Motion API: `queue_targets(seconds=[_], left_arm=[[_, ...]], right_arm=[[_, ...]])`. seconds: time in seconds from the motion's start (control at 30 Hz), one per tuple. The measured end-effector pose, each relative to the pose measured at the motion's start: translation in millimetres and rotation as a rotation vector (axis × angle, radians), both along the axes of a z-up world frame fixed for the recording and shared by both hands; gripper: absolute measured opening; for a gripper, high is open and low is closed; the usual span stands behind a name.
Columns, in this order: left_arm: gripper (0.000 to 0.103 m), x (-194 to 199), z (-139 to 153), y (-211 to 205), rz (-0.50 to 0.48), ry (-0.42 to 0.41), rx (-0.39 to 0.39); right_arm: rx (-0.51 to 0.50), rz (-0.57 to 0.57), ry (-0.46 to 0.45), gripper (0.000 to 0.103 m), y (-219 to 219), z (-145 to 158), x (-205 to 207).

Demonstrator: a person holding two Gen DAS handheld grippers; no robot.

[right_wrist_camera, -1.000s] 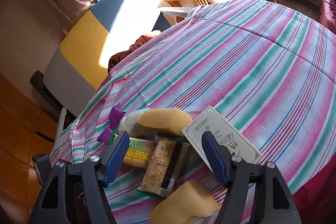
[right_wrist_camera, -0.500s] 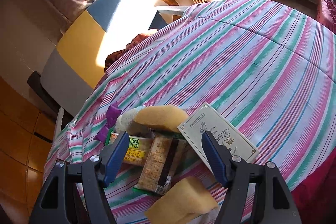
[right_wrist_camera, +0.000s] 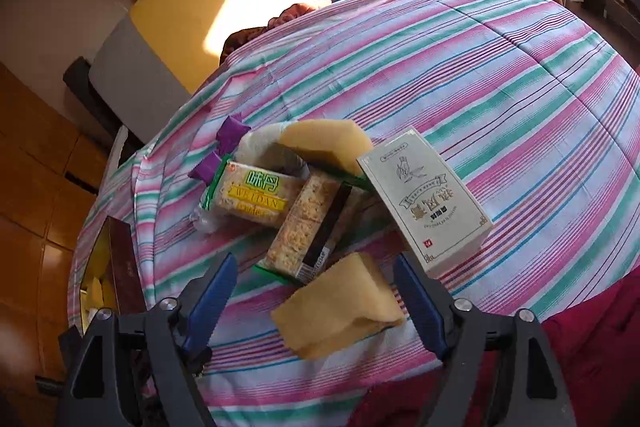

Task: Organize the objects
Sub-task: 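Lift the oil box with the left gripper while the right gripper grasps a yellow sponge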

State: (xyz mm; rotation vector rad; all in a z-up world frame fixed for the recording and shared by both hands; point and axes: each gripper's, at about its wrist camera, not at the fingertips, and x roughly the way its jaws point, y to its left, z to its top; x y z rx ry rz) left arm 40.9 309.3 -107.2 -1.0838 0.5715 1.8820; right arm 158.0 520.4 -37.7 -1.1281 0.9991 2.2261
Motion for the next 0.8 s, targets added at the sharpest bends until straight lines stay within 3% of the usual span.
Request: queue_targets(seconds=[0.33,0.43,0.57,0.6,0.63,0.8], left_arm=[[0.031,0,0,-2,0.008,-0.013,0.016],[0.031,0,0,-3,0.009,-0.013,0.019],[0.031,1,0,-4,0.009,-0.007,0.021],[0.031,1,0,-4,0.009,-0.006,0.022],[0.031,1,0,-4,0.009,-0.002,0.022],[0.031,3,2,-7,0.019,-0.005,0.033]], right_arm=[[0.201,0.38,-0.259,0.085,-39,-9,-30],[0.239,0.397,-0.333,0.085,-41,-19,-39],[0.217,0.402,-0.377,0.085,-38,-35,-44],[0.201,0.403,-0.4,0.074,-38,-41,-44],[0.196,0.4,-0.417,0.071,-38,-43,-43],[0.174,0.371,-0.386,0.067,-31,-41,-35]])
